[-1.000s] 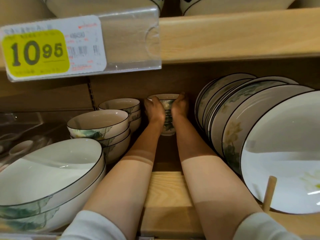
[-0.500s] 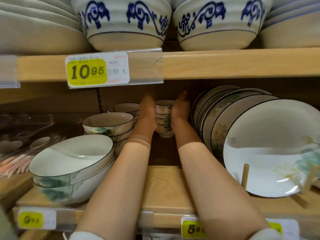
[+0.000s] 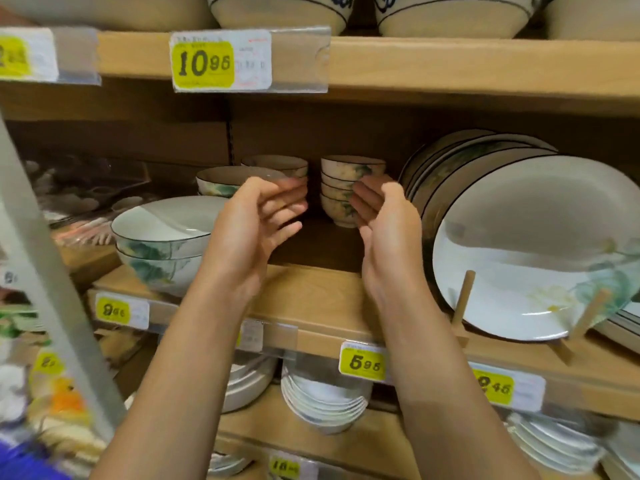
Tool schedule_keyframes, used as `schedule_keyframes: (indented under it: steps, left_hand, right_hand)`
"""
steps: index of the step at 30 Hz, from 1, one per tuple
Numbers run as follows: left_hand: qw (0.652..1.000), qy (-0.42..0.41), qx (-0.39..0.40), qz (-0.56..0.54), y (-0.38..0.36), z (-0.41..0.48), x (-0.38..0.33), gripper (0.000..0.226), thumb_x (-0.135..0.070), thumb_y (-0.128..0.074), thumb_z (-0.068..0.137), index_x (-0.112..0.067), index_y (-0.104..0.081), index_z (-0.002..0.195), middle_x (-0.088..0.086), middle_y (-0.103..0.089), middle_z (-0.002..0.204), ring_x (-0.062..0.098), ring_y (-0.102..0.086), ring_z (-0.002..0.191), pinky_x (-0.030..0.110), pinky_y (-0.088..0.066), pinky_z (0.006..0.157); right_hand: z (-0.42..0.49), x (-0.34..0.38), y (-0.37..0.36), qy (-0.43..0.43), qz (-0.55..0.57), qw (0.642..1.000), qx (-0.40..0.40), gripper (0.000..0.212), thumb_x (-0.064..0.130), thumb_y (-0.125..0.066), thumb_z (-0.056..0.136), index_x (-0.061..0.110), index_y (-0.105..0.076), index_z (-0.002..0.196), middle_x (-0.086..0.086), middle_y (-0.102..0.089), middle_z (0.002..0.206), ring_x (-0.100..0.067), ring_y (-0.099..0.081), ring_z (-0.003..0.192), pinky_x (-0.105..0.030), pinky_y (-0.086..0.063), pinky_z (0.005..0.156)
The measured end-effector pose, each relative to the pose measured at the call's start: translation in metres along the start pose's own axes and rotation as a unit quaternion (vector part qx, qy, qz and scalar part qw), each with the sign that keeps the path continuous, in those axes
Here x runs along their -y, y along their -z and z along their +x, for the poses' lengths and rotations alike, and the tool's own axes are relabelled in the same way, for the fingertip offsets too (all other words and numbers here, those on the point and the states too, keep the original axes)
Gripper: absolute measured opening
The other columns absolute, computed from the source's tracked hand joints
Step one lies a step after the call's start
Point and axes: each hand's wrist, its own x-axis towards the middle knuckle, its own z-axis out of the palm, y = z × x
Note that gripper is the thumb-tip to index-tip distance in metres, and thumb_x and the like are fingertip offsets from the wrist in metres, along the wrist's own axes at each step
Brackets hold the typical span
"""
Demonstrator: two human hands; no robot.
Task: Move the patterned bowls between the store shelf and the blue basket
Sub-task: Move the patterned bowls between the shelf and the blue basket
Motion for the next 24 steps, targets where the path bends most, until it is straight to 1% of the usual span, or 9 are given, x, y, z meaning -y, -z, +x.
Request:
schedule_keyframes:
  steps: [1,2,3,5,7,12,16,22,24]
  left_hand:
    - [1.000,0.001,0.006,-0.006,0.009,-0.013,-0.002,0.033,-0.021,-0.037,0.096,-0.011,-0.067,0.106,-0.003,-0.075,0.085,0.019,-0.069,0.105,0.038,-0.051,0.094]
    - [1.000,0.003,0.013,-0.012,0.019,-0.024,-0.004,0.035,-0.021,-0.037,0.095,-0.009,-0.066,0.111,0.001,-0.076,0.096,0.020,-0.068,0.107,0.039,-0.050,0.095]
    - [1.000,0.005,0.016,-0.023,0.030,-0.035,-0.007,0.037,-0.022,-0.038,0.094,-0.007,-0.065,0.115,0.007,-0.074,0.106,0.022,-0.068,0.108,0.039,-0.050,0.095]
    - [0.999,0.000,0.002,-0.037,0.054,-0.055,-0.014,0.040,-0.022,-0.038,0.092,-0.004,-0.064,0.117,0.013,-0.071,0.114,0.025,-0.068,0.109,0.039,-0.052,0.092]
    - [0.999,-0.013,-0.038,-0.030,0.081,-0.078,-0.022,0.040,-0.020,-0.036,0.093,-0.003,-0.064,0.115,0.014,-0.071,0.114,0.026,-0.068,0.109,0.037,-0.054,0.088]
    - [0.986,-0.001,-0.163,0.044,0.155,-0.154,-0.040,0.035,-0.020,-0.036,0.094,-0.008,-0.067,0.107,0.011,-0.074,0.108,0.022,-0.070,0.102,0.033,-0.055,0.086]
    - [0.959,0.026,-0.272,0.078,0.220,-0.230,-0.058,0.031,-0.017,-0.038,0.094,-0.009,-0.068,0.101,0.009,-0.075,0.102,0.020,-0.071,0.094,0.033,-0.052,0.087]
    - [0.907,0.017,-0.414,0.077,0.314,-0.322,-0.086,0.028,-0.015,-0.041,0.094,-0.010,-0.068,0.095,0.006,-0.076,0.090,0.014,-0.071,0.078,0.026,-0.056,0.074]
    - [0.892,0.024,-0.442,0.087,0.341,-0.342,-0.089,0.029,-0.014,-0.038,0.095,-0.010,-0.067,0.093,0.006,-0.075,0.088,0.014,-0.069,0.074,0.026,-0.054,0.071]
  right_hand:
    - [-0.011,-0.005,0.002,0.007,0.004,1.000,0.017,0.030,0.033,-0.044,0.097,0.023,-0.057,0.122,0.001,-0.066,0.116,-0.012,-0.062,0.106,-0.032,-0.043,0.099]
    - [-0.020,-0.010,0.003,0.011,0.010,0.999,0.030,0.028,0.031,-0.044,0.098,0.022,-0.059,0.119,0.001,-0.068,0.114,-0.011,-0.065,0.103,-0.031,-0.045,0.100]
    - [-0.029,-0.015,0.004,0.013,0.010,0.999,0.039,0.028,0.027,-0.041,0.100,0.019,-0.060,0.120,-0.001,-0.069,0.114,-0.010,-0.066,0.103,-0.031,-0.046,0.101]
    - [-0.046,-0.025,0.008,0.012,-0.003,0.999,0.049,0.028,0.023,-0.039,0.101,0.019,-0.064,0.112,-0.001,-0.073,0.108,-0.010,-0.069,0.100,-0.032,-0.048,0.100]
    - [-0.068,-0.034,0.007,-0.002,-0.007,0.997,0.081,0.026,0.023,-0.041,0.099,0.021,-0.067,0.101,-0.001,-0.075,0.099,-0.010,-0.071,0.095,-0.031,-0.052,0.092]
    - [-0.126,-0.066,-0.014,-0.072,0.018,0.982,0.173,0.030,0.018,-0.038,0.100,0.007,-0.065,0.104,-0.010,-0.075,0.096,-0.020,-0.072,0.094,-0.029,-0.057,0.083]
    - [-0.180,-0.109,-0.048,-0.159,-0.001,0.962,0.223,0.029,0.016,-0.039,0.099,0.002,-0.065,0.103,-0.017,-0.074,0.097,-0.026,-0.072,0.093,-0.034,-0.055,0.084]
    - [-0.263,-0.180,-0.110,-0.232,-0.054,0.924,0.299,0.029,0.012,-0.035,0.099,0.004,-0.063,0.093,-0.019,-0.070,0.095,-0.025,-0.070,0.083,-0.029,-0.057,0.078]
    - [-0.288,-0.203,-0.130,-0.250,-0.074,0.911,0.320,0.026,0.012,-0.039,0.098,0.005,-0.063,0.091,-0.017,-0.071,0.092,-0.023,-0.069,0.079,-0.024,-0.057,0.068]
